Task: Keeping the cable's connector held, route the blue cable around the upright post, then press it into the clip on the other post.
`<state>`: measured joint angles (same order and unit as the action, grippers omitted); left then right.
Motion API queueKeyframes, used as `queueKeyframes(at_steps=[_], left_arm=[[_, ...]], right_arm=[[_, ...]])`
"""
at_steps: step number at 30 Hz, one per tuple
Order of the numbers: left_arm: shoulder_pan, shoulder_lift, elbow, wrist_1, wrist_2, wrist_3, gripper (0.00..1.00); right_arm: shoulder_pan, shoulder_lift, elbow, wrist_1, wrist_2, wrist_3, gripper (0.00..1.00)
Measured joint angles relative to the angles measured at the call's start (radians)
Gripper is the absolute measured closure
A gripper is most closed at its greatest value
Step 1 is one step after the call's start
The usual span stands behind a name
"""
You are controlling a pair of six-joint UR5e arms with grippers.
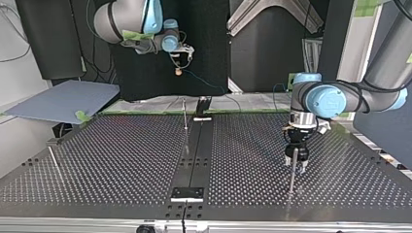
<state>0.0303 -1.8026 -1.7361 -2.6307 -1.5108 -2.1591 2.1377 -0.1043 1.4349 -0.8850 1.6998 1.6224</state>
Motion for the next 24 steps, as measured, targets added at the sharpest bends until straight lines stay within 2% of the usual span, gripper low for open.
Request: queueKeyframes(at_steps=[6, 10, 18, 24], left_arm=[[0.0, 0.001, 0.0, -0.015, -0.016, 0.0, 0.0], [-0.001, 0.001, 0.0, -0.03, -0.03, 0.001, 0.0], [-0.003, 0.001, 0.0, -0.051, -0.052, 0.001, 0.0], [-0.005, 0.001, 0.0, -0.06, -0.063, 0.001, 0.0]], right_arm=[[-0.02, -0.046, 0.052, -0.052, 0.016, 0.001, 1.0], [-0.027, -0.077, 0.083, -0.084, 0.03, -0.007, 1.0], [-0.027, -0.146, 0.152, -0.152, 0.039, -0.035, 1.0], [-0.018, -0.193, 0.199, -0.174, 0.047, -0.063, 1.0]])
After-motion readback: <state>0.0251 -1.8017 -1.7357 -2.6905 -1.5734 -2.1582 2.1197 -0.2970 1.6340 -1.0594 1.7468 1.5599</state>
